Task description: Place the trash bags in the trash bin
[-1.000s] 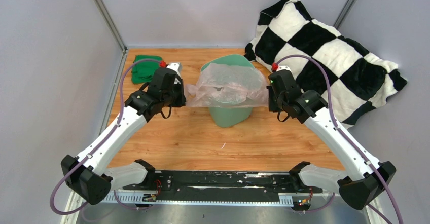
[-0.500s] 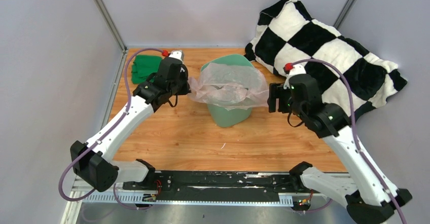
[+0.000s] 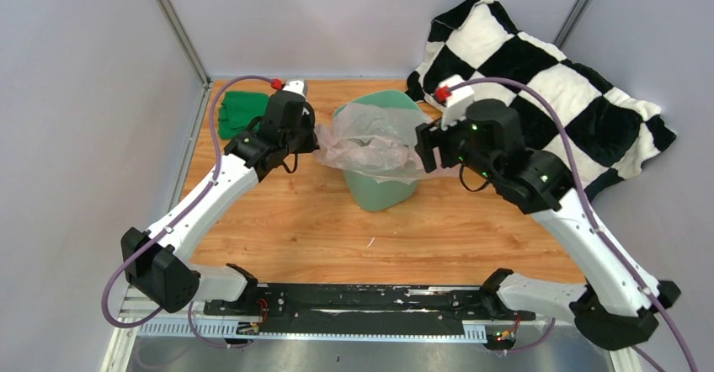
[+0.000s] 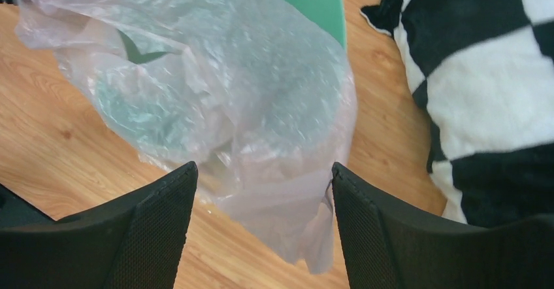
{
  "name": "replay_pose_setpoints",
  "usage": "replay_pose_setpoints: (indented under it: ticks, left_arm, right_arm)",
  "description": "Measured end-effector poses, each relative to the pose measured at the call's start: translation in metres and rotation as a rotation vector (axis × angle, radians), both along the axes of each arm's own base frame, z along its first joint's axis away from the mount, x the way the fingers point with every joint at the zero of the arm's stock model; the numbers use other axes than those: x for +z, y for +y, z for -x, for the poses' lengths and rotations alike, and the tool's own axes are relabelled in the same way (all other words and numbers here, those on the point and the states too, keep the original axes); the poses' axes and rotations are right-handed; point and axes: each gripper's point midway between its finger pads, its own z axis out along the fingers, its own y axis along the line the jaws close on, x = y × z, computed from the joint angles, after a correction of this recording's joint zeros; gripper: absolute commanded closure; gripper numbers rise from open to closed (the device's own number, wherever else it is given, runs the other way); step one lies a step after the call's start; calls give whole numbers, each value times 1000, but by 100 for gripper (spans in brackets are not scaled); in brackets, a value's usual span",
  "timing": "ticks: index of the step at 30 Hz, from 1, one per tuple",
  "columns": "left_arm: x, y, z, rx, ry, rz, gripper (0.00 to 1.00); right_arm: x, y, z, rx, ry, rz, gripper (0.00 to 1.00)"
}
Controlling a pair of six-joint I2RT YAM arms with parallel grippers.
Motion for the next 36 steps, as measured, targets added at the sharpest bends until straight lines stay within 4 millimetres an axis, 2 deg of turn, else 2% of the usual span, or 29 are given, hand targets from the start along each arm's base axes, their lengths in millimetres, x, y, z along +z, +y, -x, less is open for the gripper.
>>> replay_pose_setpoints:
  ticks: [3, 6, 10, 15, 19, 22, 27, 29, 33, 34, 36]
  left_arm:
    - [2, -1, -1, 0, -5, 3, 100]
    - [2, 0, -1, 0, -5, 3, 100]
    - [2, 0, -1, 0, -6, 1, 100]
    - [2, 1, -2, 1, -9, -7, 100]
    - [2, 1, -2, -1, -10, -9, 100]
    - [2, 1, -2, -1, -10, -9, 100]
    - [2, 1, -2, -1, -10, -9, 100]
    - [2, 1, -2, -1, -10, -8, 100]
    - [3, 1, -2, -1, -14, -6, 100]
    - [3, 1, -2, -1, -14, -6, 100]
    - [3, 0, -2, -1, -15, -6, 100]
  right_arm:
    - [3, 23, -11, 44, -24, 91, 26]
    - [8, 33, -26, 33, -59, 165, 27]
    - [9, 22, -32, -25, -84, 232, 25]
    - [27, 3, -21, -50, -131, 213, 24]
    - [31, 8, -15, -1, -137, 200, 25]
    - [19, 24, -19, 55, -104, 221, 25]
    - [-25, 46, -29, 125, -3, 312, 30]
    - [-32, 47, -31, 128, 12, 331, 43]
    - [-32, 39, -37, 79, -2, 366, 81]
    - [-32, 37, -40, 64, -7, 377, 88]
    - [-33, 35, -48, 35, -11, 397, 95]
